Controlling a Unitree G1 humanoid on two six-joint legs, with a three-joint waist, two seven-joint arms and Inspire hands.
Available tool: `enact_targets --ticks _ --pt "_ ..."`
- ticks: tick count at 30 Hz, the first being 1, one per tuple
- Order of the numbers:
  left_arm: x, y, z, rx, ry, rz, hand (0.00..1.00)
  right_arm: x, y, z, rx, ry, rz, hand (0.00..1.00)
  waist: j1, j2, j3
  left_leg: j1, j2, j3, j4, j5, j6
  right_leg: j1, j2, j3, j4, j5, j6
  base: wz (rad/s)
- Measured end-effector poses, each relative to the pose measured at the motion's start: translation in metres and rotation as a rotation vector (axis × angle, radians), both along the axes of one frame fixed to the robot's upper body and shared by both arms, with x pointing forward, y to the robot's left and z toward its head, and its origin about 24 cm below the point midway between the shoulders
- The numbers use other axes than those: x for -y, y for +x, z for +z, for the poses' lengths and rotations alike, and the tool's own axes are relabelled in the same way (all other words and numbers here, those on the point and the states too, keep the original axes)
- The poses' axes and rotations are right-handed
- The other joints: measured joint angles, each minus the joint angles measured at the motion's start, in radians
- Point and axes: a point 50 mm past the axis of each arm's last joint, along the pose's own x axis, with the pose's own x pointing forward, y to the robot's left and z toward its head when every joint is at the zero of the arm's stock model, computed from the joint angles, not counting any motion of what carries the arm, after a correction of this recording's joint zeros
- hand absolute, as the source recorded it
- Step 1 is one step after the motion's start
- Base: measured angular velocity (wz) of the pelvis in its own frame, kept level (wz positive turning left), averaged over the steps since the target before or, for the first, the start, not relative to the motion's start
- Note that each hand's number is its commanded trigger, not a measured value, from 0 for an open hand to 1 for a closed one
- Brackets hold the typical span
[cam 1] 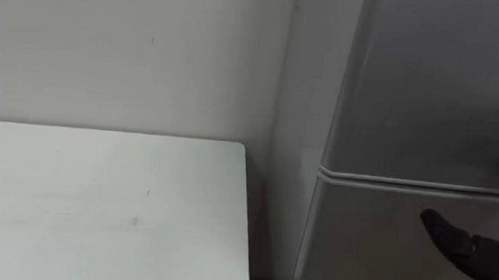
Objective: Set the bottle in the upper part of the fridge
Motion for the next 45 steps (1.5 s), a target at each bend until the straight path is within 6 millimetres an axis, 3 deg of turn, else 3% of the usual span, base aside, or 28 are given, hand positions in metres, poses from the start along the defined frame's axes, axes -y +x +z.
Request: enact_targets --ticks 23,34,36,40,45 --pt "0.001 0.002 0.0 -0.006 0.001 -0.027 0.0 -0.023 0.006 -0.008 -0.011 0.023 0.155 0.0 0.0 0.008 0.0036 0.0 0.001 -0.003 0.011 0.0 0.0 0.005 0.0 -0.001 -0.002 0.014 -0.003 0.0" --pt "-0.001 -0.006 0.001 -0.013 0.008 0.011 0.0 -0.015 0.005 -0.007 -0.002 0.054 0.136 0.0 -0.012 0.009 0.0046 0.0 0.002 -0.018 0.013 0.0 0.0 0.019 -0.002 -0.013 -0.019 0.016 -0.001 0.04" --pt "-0.001 -0.008 0.001 -0.017 0.009 0.014 0.0 -0.009 0.004 -0.008 -0.001 0.08 0.115 0.0 -0.03 0.01 0.0041 0.0 0.001 -0.035 0.014 0.0 0.001 0.034 -0.002 -0.023 -0.028 0.02 0.002 0.19" --pt "-0.005 -0.012 0.003 -0.013 0.021 0.05 0.0 0.02 0.003 -0.01 -0.01 0.083 0.012 0.0 -0.029 0.003 0.0005 0.001 0.001 -0.041 0.011 -0.001 0.002 0.044 0.0 -0.025 -0.042 0.022 0.005 0.08" --pt "-0.006 -0.014 0.003 -0.01 0.017 0.067 0.0 0.041 -0.002 -0.009 -0.002 0.116 -0.096 0.0 -0.03 0.001 -0.001 0.001 0.002 -0.04 0.013 -0.001 0.002 0.051 0.0 -0.035 -0.056 0.022 0.006 0.05"
